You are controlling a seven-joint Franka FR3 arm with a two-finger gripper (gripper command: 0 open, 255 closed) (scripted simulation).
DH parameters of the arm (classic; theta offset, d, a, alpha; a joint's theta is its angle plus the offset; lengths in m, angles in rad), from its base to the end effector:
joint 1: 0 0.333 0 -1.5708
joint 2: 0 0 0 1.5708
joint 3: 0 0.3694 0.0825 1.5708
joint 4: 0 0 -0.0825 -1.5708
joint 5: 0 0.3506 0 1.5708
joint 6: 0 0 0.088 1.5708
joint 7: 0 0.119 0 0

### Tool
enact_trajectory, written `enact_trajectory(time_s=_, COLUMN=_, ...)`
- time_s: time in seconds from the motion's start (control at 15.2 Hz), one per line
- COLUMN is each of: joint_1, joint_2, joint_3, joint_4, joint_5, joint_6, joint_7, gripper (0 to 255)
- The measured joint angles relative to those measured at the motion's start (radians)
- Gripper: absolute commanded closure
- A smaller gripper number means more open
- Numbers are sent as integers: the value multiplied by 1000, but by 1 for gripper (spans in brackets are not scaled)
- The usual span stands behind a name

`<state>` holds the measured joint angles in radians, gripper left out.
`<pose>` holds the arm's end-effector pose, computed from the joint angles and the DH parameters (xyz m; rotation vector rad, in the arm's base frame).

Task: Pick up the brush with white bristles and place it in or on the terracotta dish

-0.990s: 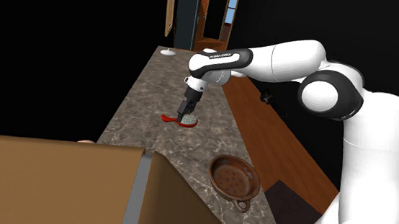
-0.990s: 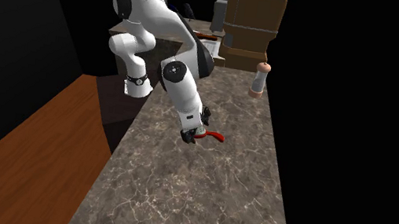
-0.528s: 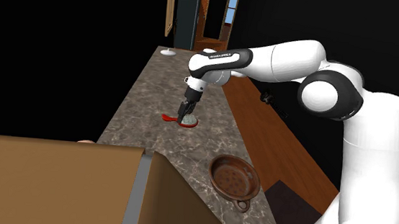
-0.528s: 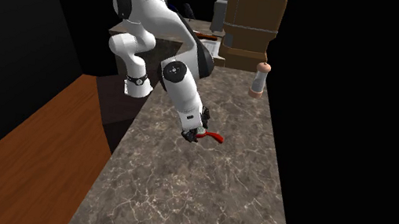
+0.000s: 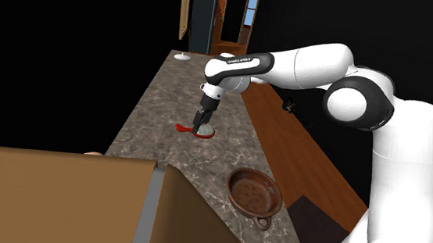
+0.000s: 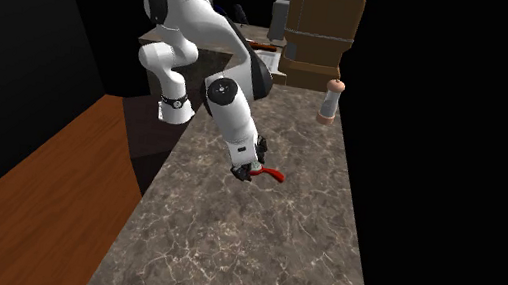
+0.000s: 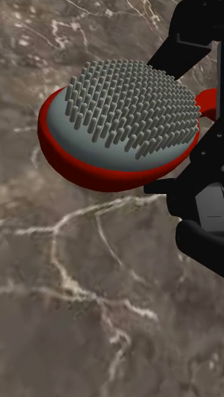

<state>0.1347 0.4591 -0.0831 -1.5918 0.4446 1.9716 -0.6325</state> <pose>0.6649 0.0757 0.4194 -2.6842 -0.6853 -0.0464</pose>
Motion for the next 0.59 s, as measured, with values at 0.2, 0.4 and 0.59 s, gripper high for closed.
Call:
enact_trajectory(time_s=0.2, joint_1=-1, joint_2=-9, joint_3=-2, joint_4=12, joint_5=-4, joint_6=-21, joint_7=8, gripper=255)
enact_trajectory(time_s=0.4, joint_1=-1, joint_2=-20, joint_3=-3, joint_4=36, joint_5=-10, joint_6=-53, joint_7=22, gripper=255)
enact_trajectory(time_s=0.59, joint_1=-2, joint_2=-33, joint_3=-5, joint_4=57, joint_5=-16, joint_6=-84, joint_7=34, gripper=255)
